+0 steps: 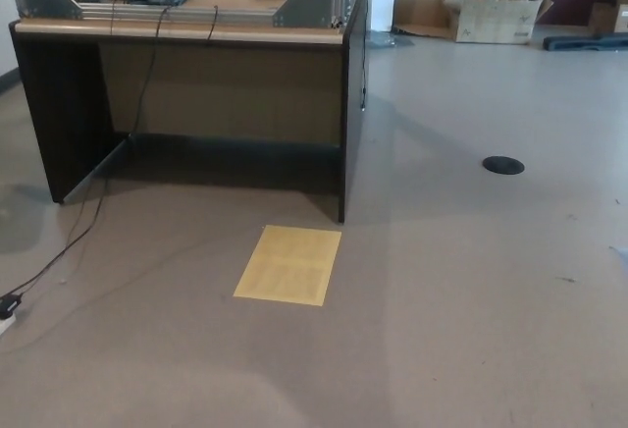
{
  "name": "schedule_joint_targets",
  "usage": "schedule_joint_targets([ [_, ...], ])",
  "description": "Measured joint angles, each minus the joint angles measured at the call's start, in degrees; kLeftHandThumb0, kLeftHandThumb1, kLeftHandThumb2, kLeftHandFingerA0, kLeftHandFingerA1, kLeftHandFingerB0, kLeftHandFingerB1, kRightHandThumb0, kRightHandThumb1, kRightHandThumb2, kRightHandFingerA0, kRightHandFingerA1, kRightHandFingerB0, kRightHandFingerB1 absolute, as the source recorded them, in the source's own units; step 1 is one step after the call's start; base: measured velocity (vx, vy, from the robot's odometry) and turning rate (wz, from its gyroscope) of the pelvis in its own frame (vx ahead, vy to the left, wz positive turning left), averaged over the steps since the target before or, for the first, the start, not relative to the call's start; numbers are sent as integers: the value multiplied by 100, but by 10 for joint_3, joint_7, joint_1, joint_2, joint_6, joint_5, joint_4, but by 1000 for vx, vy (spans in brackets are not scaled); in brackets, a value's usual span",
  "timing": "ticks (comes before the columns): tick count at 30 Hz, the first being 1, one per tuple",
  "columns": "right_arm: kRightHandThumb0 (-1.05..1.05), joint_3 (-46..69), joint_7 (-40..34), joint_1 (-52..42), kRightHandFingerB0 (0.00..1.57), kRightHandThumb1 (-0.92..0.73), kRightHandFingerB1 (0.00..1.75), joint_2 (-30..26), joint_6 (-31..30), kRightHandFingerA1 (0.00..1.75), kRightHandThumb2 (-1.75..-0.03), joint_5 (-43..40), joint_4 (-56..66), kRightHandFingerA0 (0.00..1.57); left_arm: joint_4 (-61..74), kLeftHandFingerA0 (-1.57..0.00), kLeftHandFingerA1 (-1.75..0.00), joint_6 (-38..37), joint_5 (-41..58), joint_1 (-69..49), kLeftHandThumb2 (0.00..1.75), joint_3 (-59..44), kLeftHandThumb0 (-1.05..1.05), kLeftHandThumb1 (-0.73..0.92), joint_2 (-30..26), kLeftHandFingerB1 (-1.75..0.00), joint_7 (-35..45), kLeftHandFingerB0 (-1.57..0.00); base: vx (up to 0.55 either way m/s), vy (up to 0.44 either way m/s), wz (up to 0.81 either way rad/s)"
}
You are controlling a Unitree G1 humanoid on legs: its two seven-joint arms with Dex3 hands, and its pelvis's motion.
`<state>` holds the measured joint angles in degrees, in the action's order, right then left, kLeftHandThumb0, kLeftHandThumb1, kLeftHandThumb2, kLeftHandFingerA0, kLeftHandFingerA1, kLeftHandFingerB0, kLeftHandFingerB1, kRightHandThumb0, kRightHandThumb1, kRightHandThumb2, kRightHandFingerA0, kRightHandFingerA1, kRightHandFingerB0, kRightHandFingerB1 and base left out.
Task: The robot extends its left hand to pick up an emotional support dumpling from the palm of a person and brings its hand down by its side. Then it extends its arm again to hand the dumpling back to the person.
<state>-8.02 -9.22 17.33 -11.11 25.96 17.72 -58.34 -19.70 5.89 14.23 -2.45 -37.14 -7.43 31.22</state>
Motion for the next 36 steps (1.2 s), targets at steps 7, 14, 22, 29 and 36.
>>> schedule_joint_targets([
  [7,-26,1,-1,1,66,-63,47,0,0,54,-59,0,1,78,-17,-93,-148,-21,12,0,70,13,-2,80,-12,-86,-10,-81,0,0,0],
  [14,-27,1,-5,2,66,-64,47,0,0,54,-59,0,1,78,-27,-92,-149,-36,27,0,71,25,-4,80,-19,-85,-15,-81,0,0,0],
  [22,-26,2,-5,4,67,-64,47,-1,0,55,-59,-1,1,78,6,-99,-135,-42,43,6,69,31,-6,77,-34,-82,-24,-86,0,0,0],
  [29,-26,3,-5,4,67,-64,47,-3,0,54,-59,0,1,77,86,-96,-142,-28,71,85,68,32,0,84,-87,-89,-33,-86,-10,-4,2],
  [36,-26,5,-5,6,66,-64,47,-3,0,54,-59,0,1,77,180,-104,-126,11,86,266,63,84,-14,78,-175,-80,-45,-93,0,0,0],
])
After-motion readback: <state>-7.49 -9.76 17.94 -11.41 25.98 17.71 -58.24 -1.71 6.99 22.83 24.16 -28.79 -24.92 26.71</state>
